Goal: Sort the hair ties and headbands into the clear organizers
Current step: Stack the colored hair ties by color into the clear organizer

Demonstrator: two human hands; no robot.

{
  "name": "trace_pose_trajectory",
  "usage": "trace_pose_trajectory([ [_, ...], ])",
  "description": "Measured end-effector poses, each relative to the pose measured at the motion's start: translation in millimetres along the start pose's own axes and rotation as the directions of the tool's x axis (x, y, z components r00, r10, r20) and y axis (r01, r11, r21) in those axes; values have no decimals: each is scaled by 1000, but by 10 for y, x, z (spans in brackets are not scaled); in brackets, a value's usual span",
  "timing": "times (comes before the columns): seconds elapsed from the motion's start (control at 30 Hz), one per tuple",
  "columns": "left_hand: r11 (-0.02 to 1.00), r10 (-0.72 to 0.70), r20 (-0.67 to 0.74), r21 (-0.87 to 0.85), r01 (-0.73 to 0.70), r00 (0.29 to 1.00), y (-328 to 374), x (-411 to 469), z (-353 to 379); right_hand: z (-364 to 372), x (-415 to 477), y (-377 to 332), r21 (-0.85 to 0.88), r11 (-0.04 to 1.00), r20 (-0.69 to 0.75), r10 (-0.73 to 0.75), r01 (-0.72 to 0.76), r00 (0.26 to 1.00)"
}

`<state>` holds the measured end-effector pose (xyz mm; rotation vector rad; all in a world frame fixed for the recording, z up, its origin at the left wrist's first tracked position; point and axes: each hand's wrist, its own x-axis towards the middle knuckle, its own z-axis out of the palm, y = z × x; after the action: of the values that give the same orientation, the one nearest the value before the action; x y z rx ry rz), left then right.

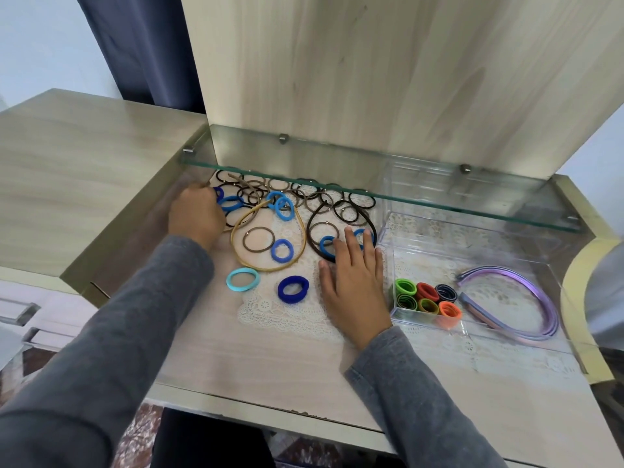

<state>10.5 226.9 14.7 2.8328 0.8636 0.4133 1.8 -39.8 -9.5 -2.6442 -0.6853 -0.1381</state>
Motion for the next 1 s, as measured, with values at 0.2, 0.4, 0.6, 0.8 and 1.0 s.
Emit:
trace_pose_trajectory([
  [0.2,1000,-22,9,17,22,1000,-16,81,53,6,1,-1,-7,1000,-13,-6,6,1000],
  [0.4,999,-30,-18,-44,29,999,-14,87,90,4,8,-11,-6,1000,-14,0,0,1000],
  [0.6,960,124,-217,-222,-173,968,-68,-208,110,-4,7,-12,2,1000,-15,12,-12,1000],
  [0.8,778,410,-302,-377,-503,861,10,-796,57,2,-11,-11,0,1000,-34,14,-14,999],
  [1.0,644,647,-276,-301,-703,711,42,-1089,50,4,-12,-10,-13,1000,-42,24,-25,999],
])
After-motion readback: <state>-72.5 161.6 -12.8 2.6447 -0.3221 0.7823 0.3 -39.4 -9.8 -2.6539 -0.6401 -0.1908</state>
